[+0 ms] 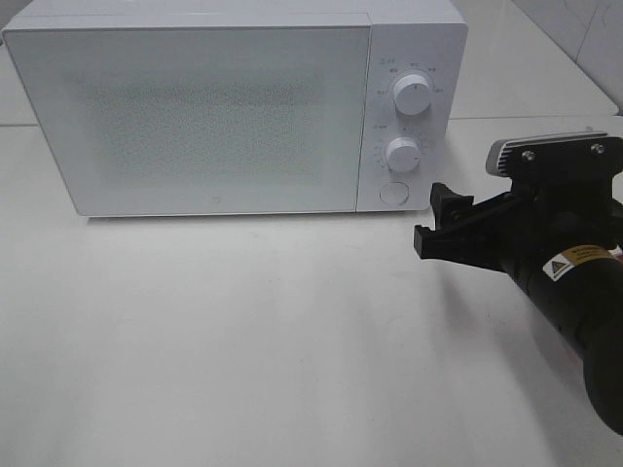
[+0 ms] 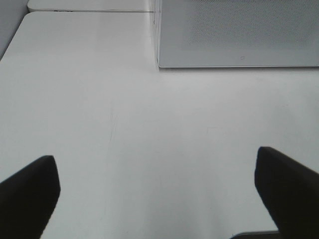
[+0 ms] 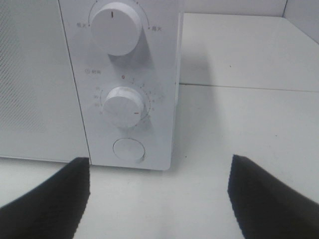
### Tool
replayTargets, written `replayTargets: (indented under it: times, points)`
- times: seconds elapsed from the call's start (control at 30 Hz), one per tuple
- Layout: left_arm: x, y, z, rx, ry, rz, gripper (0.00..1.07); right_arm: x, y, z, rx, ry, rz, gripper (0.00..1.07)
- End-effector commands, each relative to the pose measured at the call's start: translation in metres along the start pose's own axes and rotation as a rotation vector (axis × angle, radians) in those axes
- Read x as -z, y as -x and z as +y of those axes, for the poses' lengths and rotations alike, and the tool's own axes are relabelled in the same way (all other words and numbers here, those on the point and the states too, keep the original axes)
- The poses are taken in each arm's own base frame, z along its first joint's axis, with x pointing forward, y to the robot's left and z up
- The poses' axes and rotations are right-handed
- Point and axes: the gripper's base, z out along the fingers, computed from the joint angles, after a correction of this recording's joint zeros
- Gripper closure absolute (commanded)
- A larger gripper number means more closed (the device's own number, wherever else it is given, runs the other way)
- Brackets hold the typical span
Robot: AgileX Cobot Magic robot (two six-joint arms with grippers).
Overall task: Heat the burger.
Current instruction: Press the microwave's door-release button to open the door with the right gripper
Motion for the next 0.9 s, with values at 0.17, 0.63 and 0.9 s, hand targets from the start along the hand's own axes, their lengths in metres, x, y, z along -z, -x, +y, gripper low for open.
replayTargets:
  times: [0.17, 0.63, 0.9]
  points:
    - [-0.001, -0.001, -0.001, 0.003, -0.004, 0.004, 0.07, 0.001, 0.008, 0.003, 0.001, -0.034, -0.157, 0.32]
    - [-0.001, -0.001, -0.001, 0.003, -0.004, 0.004, 0.07, 0.003, 0.012, 0.014, -0.042, -0.036, -0.168, 0.32]
    - [-0.001, -0.001, -0.001, 0.003, -0.004, 0.004, 0.07, 0.003, 0.012, 0.014, -0.059, -0.035, -0.168, 0.32]
